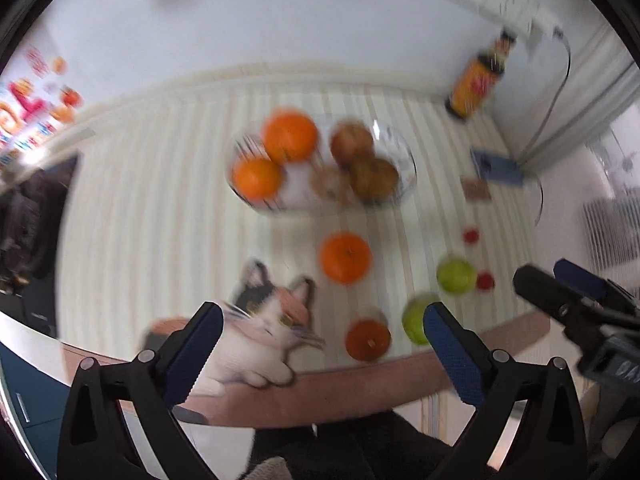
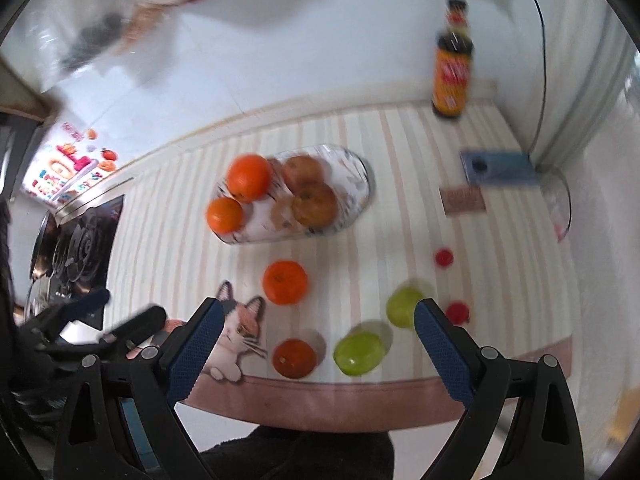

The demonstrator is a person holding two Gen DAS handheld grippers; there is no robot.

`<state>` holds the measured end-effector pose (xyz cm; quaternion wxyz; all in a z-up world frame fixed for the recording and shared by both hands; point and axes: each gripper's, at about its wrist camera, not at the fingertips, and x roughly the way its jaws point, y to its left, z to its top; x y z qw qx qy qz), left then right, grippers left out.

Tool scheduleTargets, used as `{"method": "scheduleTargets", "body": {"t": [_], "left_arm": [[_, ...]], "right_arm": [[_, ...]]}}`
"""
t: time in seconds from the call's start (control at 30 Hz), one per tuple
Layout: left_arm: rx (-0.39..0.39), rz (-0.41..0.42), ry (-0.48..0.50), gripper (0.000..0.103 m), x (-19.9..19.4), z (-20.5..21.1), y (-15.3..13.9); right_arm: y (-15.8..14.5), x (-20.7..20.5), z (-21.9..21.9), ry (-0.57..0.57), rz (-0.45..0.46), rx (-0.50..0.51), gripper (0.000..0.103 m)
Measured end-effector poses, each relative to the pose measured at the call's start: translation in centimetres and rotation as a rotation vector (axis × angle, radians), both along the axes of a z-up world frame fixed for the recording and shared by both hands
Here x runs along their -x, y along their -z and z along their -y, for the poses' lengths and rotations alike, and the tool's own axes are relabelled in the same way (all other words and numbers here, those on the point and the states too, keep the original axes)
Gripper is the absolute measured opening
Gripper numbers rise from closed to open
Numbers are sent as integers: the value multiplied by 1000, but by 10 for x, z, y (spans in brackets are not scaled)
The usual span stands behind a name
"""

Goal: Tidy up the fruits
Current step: 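Move both tools down to a tangerine and a green apple, then grasp the tangerine with the left tool while the right tool grasps the green apple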

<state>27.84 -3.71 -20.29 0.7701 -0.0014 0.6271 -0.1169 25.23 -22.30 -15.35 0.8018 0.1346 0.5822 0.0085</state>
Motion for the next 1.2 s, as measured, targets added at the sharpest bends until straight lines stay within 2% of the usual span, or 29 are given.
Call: {"method": "scheduleTargets", "body": {"t": [0.07,0.17,0.27,0.4,0.47,0.53,0.57,0.6,0.63,0.7,0.8,0.9,1.07,1.13,1.2], "left_arm": [[0,-84,29,103,1,12,32],[-46,-162,74,103,6,30,73],[-67,-234,108,103,9,45,105],[-41,-313,112,103,9,60,137],[-13,-334,110,103,7,66,150],[36,-362,100,96,7,68,164],[63,-362,80,91,6,64,165],[81,-356,62,56,6,60,164],[83,-365,61,53,5,57,163],[60,-367,57,53,4,50,162],[-8,-322,58,53,4,38,157],[-36,-314,37,53,5,25,154],[-18,-329,-16,53,8,13,156],[-14,-332,-30,53,9,13,156],[-13,-331,-36,53,7,10,155]], "right_arm": [[21,1,11,10,-38,-40,96],[57,4,22,26,-99,-36,79],[88,8,30,53,-159,-49,79],[122,13,42,102,-225,-94,79],[135,14,48,126,-250,-120,79],[147,15,51,138,-269,-138,79],[151,14,52,142,-277,-144,79],[155,14,51,146,-287,-149,79],[163,14,51,149,-304,-165,79],[173,14,49,153,-326,-176,79],[192,11,43,163,-369,-206,79],[204,7,38,181,-381,-284,79],[216,-7,22,159,-406,-335,78],[221,-13,16,152,-414,-355,75],[225,-17,8,140,-413,-371,67]]}}
